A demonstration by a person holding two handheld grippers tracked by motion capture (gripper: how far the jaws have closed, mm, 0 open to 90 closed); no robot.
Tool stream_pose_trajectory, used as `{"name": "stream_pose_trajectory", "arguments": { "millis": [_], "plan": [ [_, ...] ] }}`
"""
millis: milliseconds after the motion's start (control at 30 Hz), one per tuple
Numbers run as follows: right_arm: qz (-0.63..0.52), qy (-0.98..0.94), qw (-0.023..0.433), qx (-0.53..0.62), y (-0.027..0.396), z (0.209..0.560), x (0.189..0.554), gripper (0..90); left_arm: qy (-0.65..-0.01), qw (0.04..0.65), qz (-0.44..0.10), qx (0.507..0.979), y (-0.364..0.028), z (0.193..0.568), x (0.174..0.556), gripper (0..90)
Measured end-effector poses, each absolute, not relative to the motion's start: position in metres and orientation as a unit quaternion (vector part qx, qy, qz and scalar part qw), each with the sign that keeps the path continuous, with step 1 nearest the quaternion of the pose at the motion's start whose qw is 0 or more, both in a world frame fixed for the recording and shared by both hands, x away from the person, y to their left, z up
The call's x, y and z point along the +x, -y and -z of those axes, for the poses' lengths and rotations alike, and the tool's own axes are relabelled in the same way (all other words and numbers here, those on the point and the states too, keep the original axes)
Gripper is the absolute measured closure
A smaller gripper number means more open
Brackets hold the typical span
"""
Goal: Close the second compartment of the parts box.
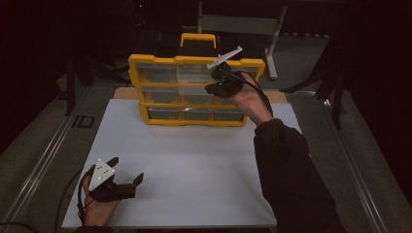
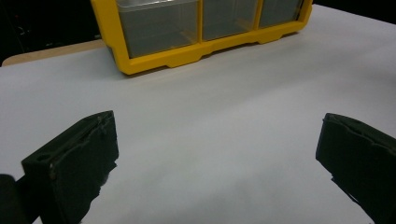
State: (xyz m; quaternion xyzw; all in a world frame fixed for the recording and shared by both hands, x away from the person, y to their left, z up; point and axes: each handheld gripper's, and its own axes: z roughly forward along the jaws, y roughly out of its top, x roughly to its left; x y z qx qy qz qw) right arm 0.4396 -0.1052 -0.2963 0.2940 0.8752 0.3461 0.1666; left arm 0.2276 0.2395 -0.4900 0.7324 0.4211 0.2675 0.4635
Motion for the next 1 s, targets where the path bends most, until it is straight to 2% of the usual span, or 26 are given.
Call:
{"name": "stream_pose_trajectory", "arguments": {
  "millis": [1000],
  "plan": [
    [-0.350,-0.864,0.181,0.313,0.105,0.307,0.453,89.9,-0.421,0.463,-0.267,0.733,-0.240,0.490,0.228,0.0]
  ]
}}
